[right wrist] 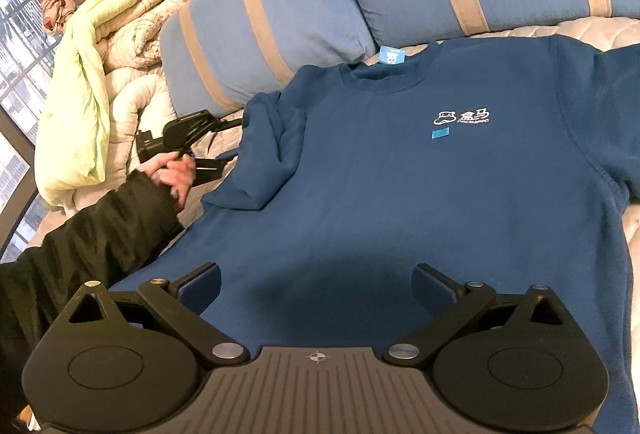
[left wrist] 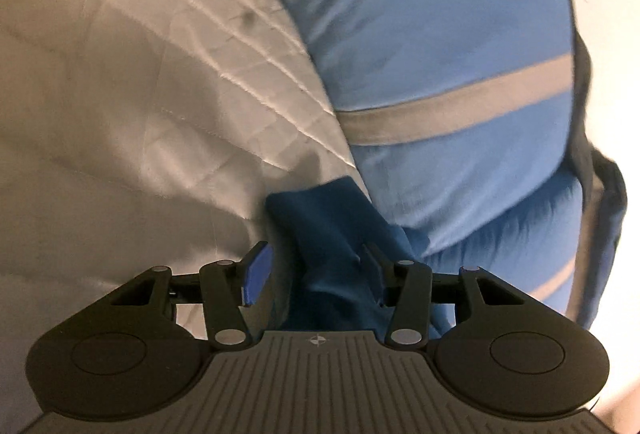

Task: Fold clothes
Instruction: 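Pull the held sleeve outward from the sweatshirt body with the left tool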

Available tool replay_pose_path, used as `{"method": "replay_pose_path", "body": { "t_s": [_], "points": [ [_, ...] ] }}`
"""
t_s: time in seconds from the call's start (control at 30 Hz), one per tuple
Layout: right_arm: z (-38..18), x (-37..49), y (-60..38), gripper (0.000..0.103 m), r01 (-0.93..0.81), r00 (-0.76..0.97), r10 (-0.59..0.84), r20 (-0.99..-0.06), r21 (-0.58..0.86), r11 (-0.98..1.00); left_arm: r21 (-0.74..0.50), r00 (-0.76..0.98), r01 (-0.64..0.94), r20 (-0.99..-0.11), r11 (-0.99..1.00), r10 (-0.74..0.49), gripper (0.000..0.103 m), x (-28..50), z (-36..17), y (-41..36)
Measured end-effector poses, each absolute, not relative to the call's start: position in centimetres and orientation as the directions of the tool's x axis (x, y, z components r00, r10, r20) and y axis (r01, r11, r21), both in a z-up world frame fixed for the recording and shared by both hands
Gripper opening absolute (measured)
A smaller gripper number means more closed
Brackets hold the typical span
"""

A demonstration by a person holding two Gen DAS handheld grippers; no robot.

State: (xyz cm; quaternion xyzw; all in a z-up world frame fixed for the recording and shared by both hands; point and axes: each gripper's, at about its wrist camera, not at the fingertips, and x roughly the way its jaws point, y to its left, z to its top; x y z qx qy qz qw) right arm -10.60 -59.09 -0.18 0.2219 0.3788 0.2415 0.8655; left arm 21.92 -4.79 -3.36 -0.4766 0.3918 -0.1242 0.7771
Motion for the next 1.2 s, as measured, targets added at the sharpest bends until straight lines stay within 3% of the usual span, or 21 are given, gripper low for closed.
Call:
{"method": "replay_pose_path", "body": {
  "t_s": [0.1,0.17,0.37,0.57,1.0,1.2],
  "points": [
    [-0.2,-10.6,-59.1,0.102,-0.245,0.599,0.586,-0.546,0.571,0.783,-0.845,0.674,-0.216,-0.491,0.488,-0.552,0.042,22.7,-4.1,-5.0],
    [-0.3,-10.5,-59.1,0.102,-0.242,0.6,0.584,-0.547,0.572,0.784,-0.835,0.666,-0.235,-0.511,0.498,-0.544,0.008,23.0,-4.0,-5.1],
    [-0.3,-10.5,-59.1,0.102,-0.24,0.596,0.584,-0.551,0.572,0.784,-0.65,0.717,-0.164,-0.595,0.742,-0.363,0.007,20.2,1.3,-5.0],
    [-0.2,-10.5,-59.0,0.102,-0.243,0.598,0.583,-0.549,0.569,0.785,-0.398,0.772,-0.12,-0.613,0.91,-0.166,0.007,17.2,6.3,-4.7],
    [-0.1,-10.8,-58.9,0.102,-0.247,0.607,0.578,-0.545,0.562,0.789,-0.102,0.799,-0.324,-0.561,0.94,0.215,0.007,5.0,8.8,3.1],
    [0.0,-10.7,-58.9,0.102,-0.249,0.6,0.581,-0.55,0.561,0.789,-0.024,0.739,-0.461,-0.564,0.887,0.369,0.007,0.9,8.1,7.7]
  ]
}}
